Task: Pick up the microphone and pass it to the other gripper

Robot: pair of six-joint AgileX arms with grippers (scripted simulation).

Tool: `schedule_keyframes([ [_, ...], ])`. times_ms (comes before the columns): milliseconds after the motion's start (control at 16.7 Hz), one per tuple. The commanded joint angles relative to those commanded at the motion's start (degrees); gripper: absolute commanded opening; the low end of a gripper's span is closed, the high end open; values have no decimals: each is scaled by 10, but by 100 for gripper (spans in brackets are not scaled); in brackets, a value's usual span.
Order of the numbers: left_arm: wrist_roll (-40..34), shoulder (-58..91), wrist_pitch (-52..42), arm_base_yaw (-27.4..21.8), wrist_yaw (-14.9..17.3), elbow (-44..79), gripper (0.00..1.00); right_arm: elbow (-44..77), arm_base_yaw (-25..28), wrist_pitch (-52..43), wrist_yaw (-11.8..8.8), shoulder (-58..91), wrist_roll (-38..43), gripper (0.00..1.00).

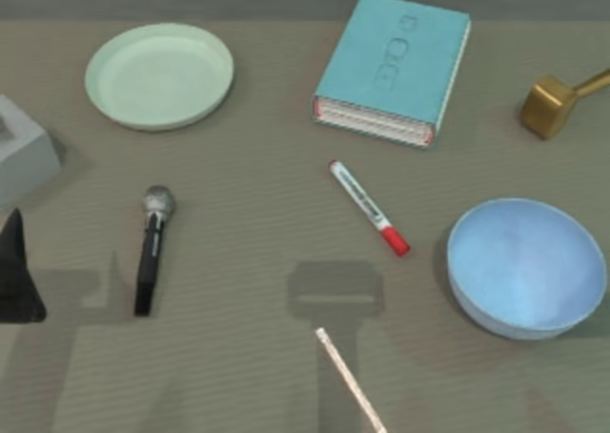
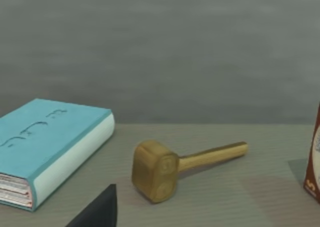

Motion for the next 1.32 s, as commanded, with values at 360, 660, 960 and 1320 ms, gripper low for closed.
schedule_keyframes([
  [360,-45,305,-152,-46,-4,211,100,0,0,0,0,0,0,100],
  [660,-86,597,-288,-86,-11,404,100,0,0,0,0,0,0,100],
  [960,-118,832,-396,-121,-14,557,100,0,0,0,0,0,0,100],
  [1320,-133,935,-448,-139,-14,626,100,0,0,0,0,0,0,100],
])
